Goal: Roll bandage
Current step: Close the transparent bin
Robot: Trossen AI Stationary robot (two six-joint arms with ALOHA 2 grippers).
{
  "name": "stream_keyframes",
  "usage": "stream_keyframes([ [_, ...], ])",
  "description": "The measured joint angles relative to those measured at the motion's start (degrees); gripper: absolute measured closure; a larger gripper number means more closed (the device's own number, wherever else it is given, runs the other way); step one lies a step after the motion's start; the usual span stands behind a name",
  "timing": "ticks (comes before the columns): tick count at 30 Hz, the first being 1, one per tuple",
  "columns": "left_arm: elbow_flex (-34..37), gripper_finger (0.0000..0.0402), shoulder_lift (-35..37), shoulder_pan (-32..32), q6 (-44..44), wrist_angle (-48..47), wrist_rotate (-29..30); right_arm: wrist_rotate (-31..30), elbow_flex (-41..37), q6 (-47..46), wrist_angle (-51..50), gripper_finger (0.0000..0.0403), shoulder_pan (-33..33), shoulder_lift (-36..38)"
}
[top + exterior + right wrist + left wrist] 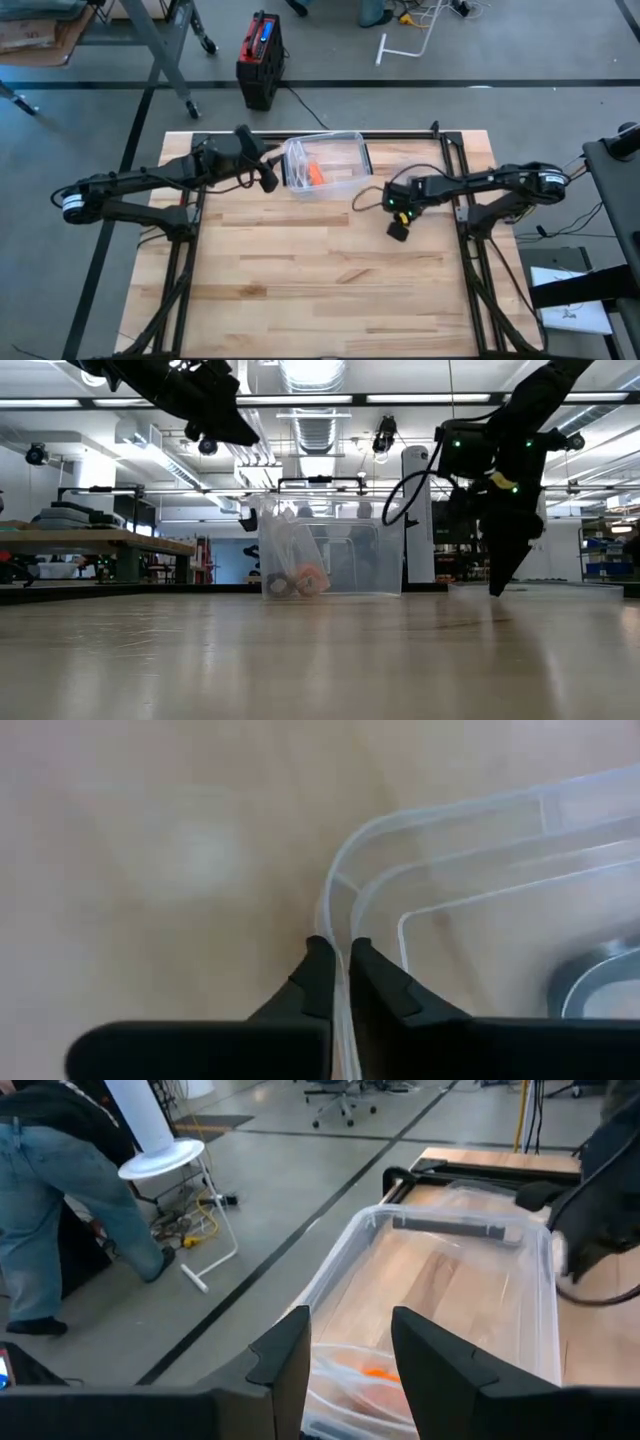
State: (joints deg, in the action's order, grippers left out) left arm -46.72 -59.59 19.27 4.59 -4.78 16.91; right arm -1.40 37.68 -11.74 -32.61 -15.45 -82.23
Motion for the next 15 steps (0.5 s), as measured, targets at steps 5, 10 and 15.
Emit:
stream_keyframes([
  [5, 0.0, 0.027, 0.0, -0.7, 0.0, -2.3, -5.4, 6.5, -0.4, -7.7, -4.4, 0.0402, 5.4, 4.2],
  [10, 0.0, 0.028, 0.0, -2.1, 3.6, -1.5, -20.6, 5.4, 1.7, -12.7, -7.6, 0.0402, 12.6, 8.6],
  [15, 0.0, 0.0285, 0.0, -4.1, 3.9, -0.1, -22.1, 3.3, 3.6, -13.3, -7.1, 0.0402, 18.2, 9.7],
])
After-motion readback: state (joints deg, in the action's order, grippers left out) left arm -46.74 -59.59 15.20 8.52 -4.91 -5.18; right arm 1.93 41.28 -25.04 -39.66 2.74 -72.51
